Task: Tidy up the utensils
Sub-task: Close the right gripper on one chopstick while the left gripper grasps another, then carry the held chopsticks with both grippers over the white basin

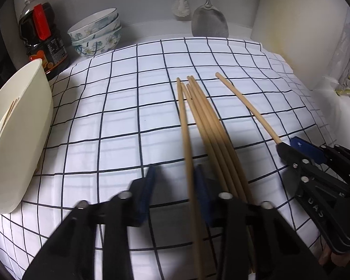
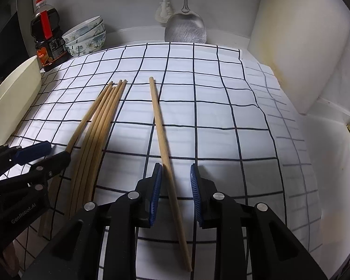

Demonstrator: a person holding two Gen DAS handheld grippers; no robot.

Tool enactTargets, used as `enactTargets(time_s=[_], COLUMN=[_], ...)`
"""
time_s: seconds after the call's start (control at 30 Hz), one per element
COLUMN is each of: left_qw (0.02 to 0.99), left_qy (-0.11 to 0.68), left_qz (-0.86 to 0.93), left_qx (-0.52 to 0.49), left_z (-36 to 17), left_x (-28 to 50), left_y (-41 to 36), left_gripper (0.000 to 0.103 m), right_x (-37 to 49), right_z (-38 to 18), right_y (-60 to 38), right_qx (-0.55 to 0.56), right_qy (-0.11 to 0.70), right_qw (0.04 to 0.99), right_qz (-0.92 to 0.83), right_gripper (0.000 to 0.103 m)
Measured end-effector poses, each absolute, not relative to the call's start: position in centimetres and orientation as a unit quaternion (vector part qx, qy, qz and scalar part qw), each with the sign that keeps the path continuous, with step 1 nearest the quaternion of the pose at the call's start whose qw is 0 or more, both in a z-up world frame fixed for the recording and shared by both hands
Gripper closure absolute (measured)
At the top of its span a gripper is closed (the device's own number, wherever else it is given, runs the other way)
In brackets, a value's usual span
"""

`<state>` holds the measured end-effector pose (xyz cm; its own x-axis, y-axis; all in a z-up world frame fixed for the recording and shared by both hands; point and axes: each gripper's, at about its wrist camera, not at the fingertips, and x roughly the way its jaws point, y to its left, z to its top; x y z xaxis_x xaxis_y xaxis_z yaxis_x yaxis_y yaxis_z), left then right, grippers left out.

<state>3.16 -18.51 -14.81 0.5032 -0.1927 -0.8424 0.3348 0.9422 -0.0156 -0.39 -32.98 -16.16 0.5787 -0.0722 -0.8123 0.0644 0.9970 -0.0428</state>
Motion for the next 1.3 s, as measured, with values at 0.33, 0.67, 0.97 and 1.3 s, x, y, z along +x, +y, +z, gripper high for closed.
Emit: enactTargets(time_s=[0.33, 0.67, 0.97, 1.3], left_qw=[0.851, 0.861, 0.88, 0.905], left_qy=[0.494, 0.47, 0.436, 0.401], left_qz=[-0.175, -0.192, -0.188, -0.136], left_qx=[0.036, 0.023, 0.003, -0.033], left_z=[-14.5, -9.4, -3.8, 0.3], left_x=[3.6, 3.3, 4.2, 5.1], left_y=[-17.7, -15.7, -10.5, -0.1], left_gripper=[0.096, 0.096, 0.096, 0.096], right_x=[-0.5, -1.2, -0.5, 2.3], right_z=[-15.8, -11.1, -4.6, 1.9], right_y=[-33.8, -32.7, -28.2, -19.4], right_qx=[0.05, 0.07, 0.064, 0.022], right_qy=[0.464, 0.44, 0.399, 0.344], right_qw=[0.884, 0.895, 0.915, 0.937], right_qz=[-0.021, -0.017, 0.002, 0.055], right_gripper=[0.097, 0.097, 0.097, 0.097])
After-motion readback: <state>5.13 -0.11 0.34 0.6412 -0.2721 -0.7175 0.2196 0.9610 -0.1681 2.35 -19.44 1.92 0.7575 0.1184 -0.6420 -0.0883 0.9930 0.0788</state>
